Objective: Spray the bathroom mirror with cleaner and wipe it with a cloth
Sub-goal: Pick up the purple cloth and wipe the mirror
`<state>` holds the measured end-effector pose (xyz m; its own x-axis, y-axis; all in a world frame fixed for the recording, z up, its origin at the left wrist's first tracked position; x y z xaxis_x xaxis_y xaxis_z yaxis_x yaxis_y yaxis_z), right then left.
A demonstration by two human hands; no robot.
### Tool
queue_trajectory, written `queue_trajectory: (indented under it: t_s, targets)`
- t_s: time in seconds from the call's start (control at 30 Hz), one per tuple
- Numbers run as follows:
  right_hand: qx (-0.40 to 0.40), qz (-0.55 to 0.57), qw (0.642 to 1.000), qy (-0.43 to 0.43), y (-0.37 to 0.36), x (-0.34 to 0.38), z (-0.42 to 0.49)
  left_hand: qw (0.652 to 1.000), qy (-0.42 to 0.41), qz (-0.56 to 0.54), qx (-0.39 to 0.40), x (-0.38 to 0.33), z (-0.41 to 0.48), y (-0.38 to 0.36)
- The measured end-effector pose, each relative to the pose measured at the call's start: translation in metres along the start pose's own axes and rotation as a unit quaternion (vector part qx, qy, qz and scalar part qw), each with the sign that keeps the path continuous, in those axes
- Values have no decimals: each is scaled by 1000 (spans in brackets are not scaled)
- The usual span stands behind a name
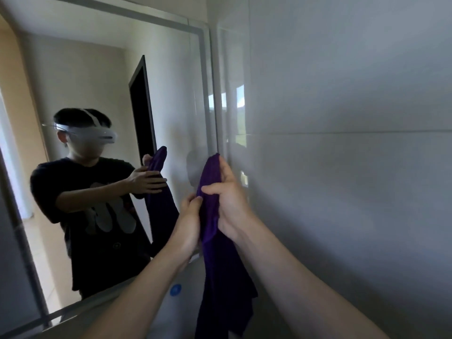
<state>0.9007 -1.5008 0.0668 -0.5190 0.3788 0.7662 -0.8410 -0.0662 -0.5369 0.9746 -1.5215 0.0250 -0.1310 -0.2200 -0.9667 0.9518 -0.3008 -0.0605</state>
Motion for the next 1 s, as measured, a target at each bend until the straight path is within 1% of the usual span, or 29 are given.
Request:
queue_trajectory:
  t_s: [0.03,0.13,0.23,0.33,0.5,0.67,0.8,0.87,1.0]
  targets:
    - [-24,-30,999,3,6,3,-1,1000,15,26,3,9,-5,2]
    - [-64,-55,996,16,24,16,-3,992,41,102,61,34,-10,2]
    - [-60,-55,997,0,27,20,-6,977,47,180,109,47,-13,5]
    - [-53,-61,997,-3,29,25,-8,966,54,225,118,57,-12,11]
    - [-35,-82,996,4,34,22,-14,926,53,340,156,66,-2,26]
    - [-47,-176,982,54,51,6,-25,900,34,399,174,76,-15,29]
    - [-38,-279,958,62,70,-26,-32,889,69,412,188,108,-29,28]
    - [-28,-323,944,58,77,-41,-35,891,90,402,189,129,-32,28]
    - [-37,-338,940,17,104,-78,-45,897,127,385,174,165,-40,34]
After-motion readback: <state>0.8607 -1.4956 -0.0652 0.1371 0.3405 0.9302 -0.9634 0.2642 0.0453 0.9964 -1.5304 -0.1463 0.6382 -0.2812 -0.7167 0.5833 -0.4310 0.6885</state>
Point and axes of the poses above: each hand's wrist, its own z-axis towards the middle knuckle, its own y-axis out of the back of the hand, x = y × z, the point moved 8 cm from there along z, towards the middle knuckle, and after that the axes turned 9 degrees about z, right-handed, at the moved point
